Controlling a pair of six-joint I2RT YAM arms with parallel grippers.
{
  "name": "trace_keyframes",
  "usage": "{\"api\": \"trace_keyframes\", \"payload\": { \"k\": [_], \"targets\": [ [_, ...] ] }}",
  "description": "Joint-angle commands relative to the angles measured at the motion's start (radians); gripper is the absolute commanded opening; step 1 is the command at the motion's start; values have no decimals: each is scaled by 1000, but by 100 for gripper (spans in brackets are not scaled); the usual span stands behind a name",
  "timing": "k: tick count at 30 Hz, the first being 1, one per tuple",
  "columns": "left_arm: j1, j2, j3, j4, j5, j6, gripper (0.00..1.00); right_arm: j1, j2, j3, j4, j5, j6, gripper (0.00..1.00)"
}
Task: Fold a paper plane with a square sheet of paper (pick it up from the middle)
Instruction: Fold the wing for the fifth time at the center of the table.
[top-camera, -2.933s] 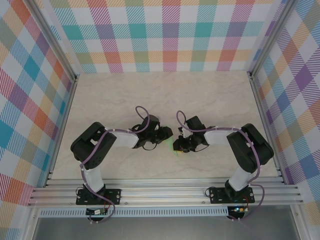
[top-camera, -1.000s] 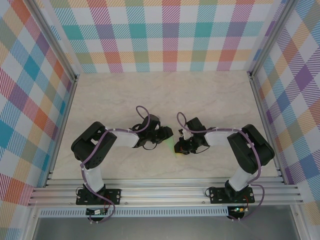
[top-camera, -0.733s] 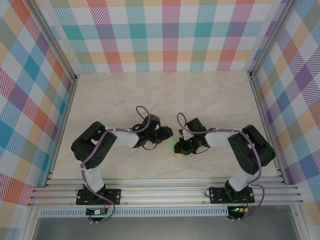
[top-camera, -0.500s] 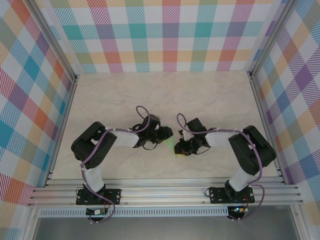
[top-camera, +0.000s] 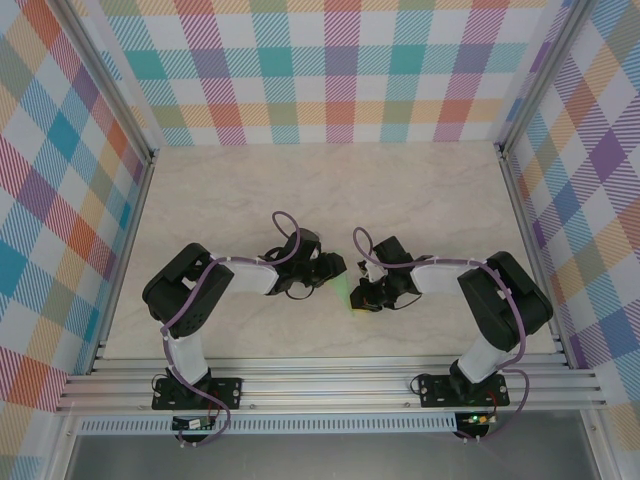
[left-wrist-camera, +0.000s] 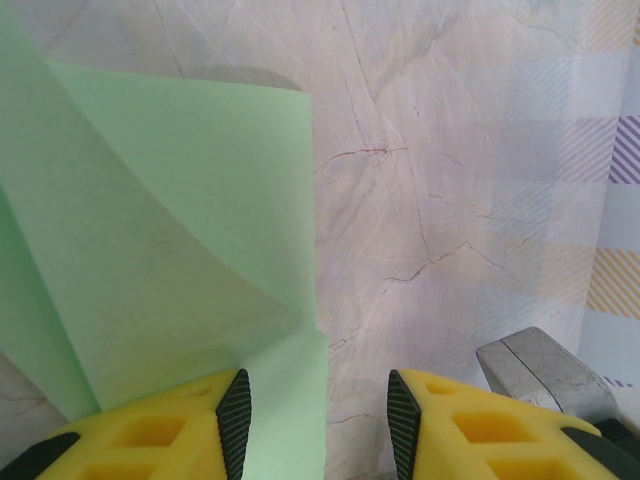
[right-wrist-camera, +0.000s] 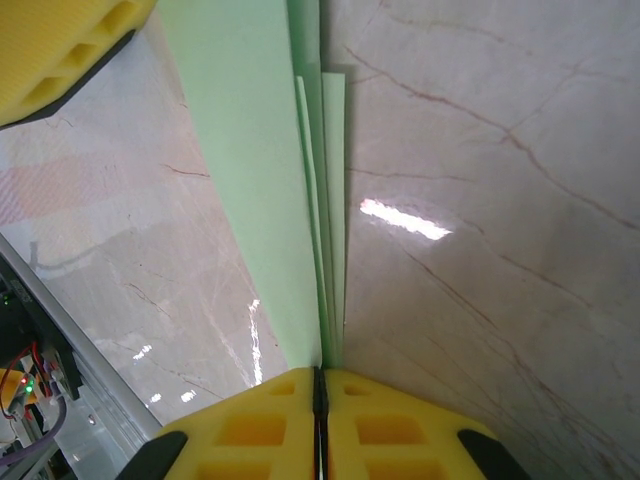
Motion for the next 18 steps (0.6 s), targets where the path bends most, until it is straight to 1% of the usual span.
{"api": "trace_keyframes", "payload": {
  "k": [1,5,8,12,13,15,18],
  "targets": [
    [0,55,5,-47,-7,18,43,15,5,-13,-145,60,-22,10],
    [0,55,4,-47,-9,15,43,28,17,1,-188,97,-35,7],
    [1,53,1,-49,-14,14,43,33,20,-15,-185,118,-22,5],
    [0,51,0,-49,-23,8,43,41,14,-15,-192,121,-27,2],
    [0,53,0,-49,-21,7,43,45,13,-13,-193,116,-31,3],
    [1,55,2,-49,-18,6,43,52,2,-12,-195,114,-30,8],
    [0,54,1,-50,-18,5,43,56,-10,-16,-192,102,-31,9]
  ]
}}
